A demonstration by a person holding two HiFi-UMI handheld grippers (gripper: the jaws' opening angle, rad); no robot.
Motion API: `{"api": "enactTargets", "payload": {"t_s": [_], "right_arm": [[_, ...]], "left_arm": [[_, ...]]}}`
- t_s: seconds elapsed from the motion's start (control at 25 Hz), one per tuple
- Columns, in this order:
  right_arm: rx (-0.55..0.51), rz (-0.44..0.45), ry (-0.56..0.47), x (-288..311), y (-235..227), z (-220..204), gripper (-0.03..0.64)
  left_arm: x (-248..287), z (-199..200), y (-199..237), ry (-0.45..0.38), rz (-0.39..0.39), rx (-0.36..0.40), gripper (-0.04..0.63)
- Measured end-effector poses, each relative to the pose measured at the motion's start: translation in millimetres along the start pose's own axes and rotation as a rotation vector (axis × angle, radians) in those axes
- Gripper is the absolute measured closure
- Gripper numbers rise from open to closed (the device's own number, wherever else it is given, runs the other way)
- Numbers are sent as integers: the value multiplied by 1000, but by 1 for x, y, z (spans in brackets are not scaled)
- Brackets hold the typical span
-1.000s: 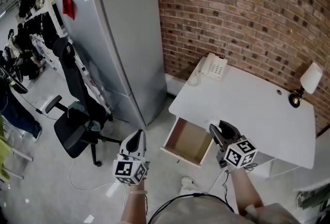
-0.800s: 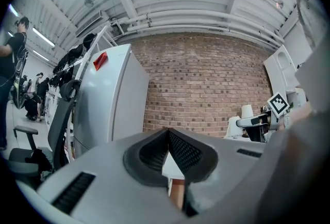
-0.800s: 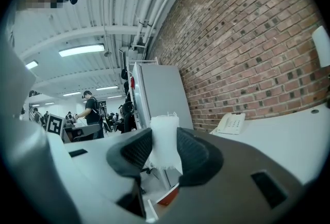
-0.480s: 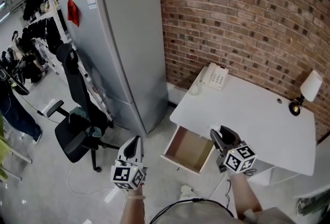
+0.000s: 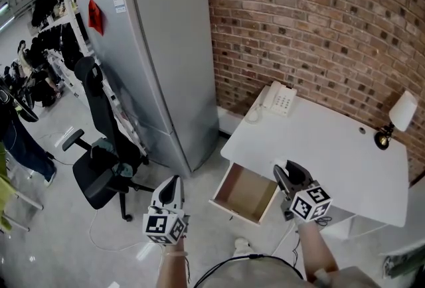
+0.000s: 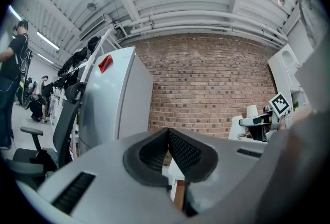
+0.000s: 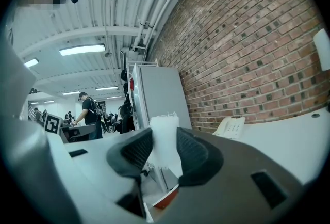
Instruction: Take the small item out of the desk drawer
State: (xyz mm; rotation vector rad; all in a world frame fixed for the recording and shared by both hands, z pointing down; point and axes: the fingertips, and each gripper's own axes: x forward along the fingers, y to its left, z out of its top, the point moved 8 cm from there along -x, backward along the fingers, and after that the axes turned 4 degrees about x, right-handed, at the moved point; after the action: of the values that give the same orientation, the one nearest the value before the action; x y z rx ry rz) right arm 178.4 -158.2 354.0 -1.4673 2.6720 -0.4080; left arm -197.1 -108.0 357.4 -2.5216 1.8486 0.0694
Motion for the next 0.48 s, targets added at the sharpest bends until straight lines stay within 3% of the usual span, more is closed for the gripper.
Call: {"api": "enactTargets", "payload": {"t_s": [0.48], "right_arm": [[25, -23, -14, 1, -8, -6, 465]], "left_arm": [[2, -7, 4, 8, 8, -9, 591]]}}
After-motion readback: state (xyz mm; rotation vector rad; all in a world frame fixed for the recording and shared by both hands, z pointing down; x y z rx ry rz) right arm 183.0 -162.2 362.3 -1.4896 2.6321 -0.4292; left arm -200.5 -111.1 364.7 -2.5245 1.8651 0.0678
